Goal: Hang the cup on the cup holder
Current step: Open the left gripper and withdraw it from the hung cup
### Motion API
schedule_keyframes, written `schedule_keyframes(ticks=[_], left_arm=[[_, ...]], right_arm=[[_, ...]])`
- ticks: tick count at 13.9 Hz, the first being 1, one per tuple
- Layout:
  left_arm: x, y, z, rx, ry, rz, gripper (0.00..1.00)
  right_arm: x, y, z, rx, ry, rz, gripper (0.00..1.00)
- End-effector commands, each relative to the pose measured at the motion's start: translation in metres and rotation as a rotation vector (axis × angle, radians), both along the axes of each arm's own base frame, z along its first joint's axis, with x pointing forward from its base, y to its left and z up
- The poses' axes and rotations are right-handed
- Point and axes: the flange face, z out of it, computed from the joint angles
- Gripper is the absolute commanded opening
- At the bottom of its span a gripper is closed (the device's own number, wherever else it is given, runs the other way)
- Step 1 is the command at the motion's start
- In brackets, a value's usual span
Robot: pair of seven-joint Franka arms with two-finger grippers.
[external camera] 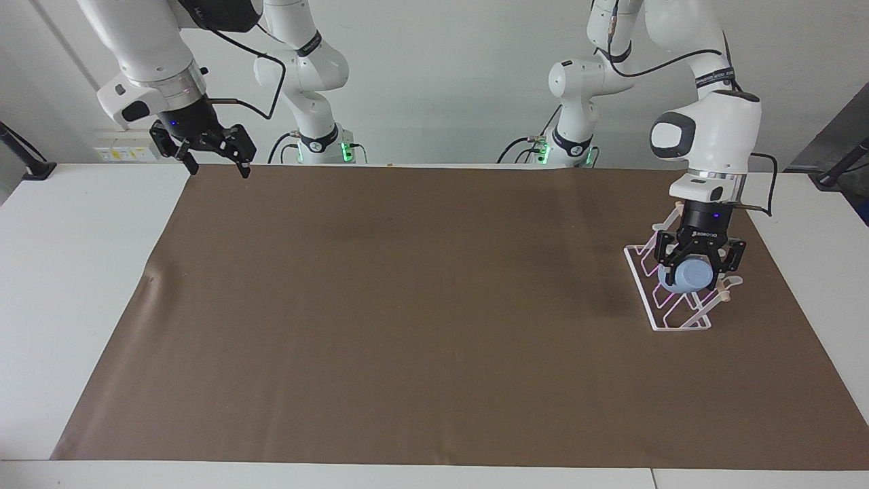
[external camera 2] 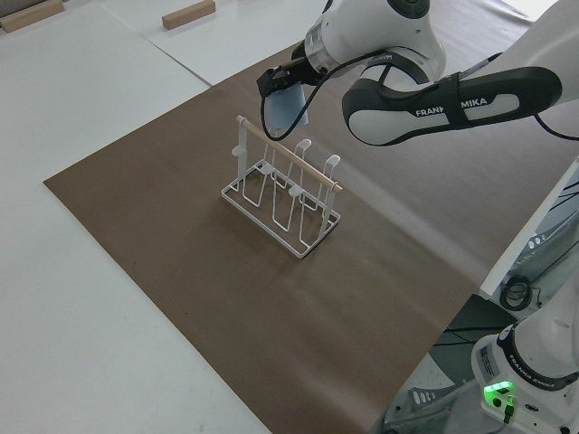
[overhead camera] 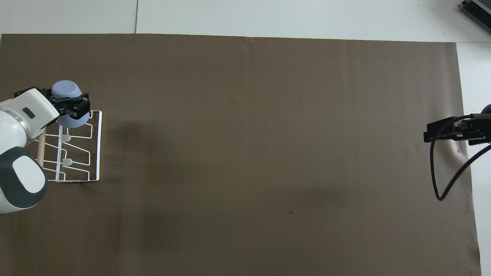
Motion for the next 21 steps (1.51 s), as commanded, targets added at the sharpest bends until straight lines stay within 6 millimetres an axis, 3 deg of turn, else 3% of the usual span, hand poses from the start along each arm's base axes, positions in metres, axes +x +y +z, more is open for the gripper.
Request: schedule_keyframes(ticks=[1,8,9,10,15,18,21], left_arm=[[0.000,0.007,-0.011,-0.010,-0.009,0.016,0.00],[0.003,0.010,-0.028,-0.038,0.011,0.041,0.00],[0.003,0.010,-0.029,-0.040,0.016,0.041,0.22],[0.002,0.011,-0.030,-0.049,0.022,0.049,0.99],[0.008,0.015,-0.018,-0.088,0.097,0.045,1.00],[0.016,0.021,0.011,-0.136,0.209,0.022,1.00],[0.007,0.030,0.045,-0.092,0.295,-0.015,1.00]], right_arm=[[-0.004,0.003,0.005,-0.023,0.005,0.032,1.00],[-0.007,0.003,0.001,-0.020,0.013,0.042,1.00],[-0.007,0.003,0.001,-0.020,0.013,0.044,1.00],[-0.007,0.003,0.001,-0.020,0.013,0.042,1.00],[-0.008,0.004,0.000,-0.018,0.006,0.046,1.00],[-0.008,0.001,-0.003,-0.016,0.010,0.044,1.00],[-0.008,0.003,-0.003,-0.015,0.010,0.047,1.00]])
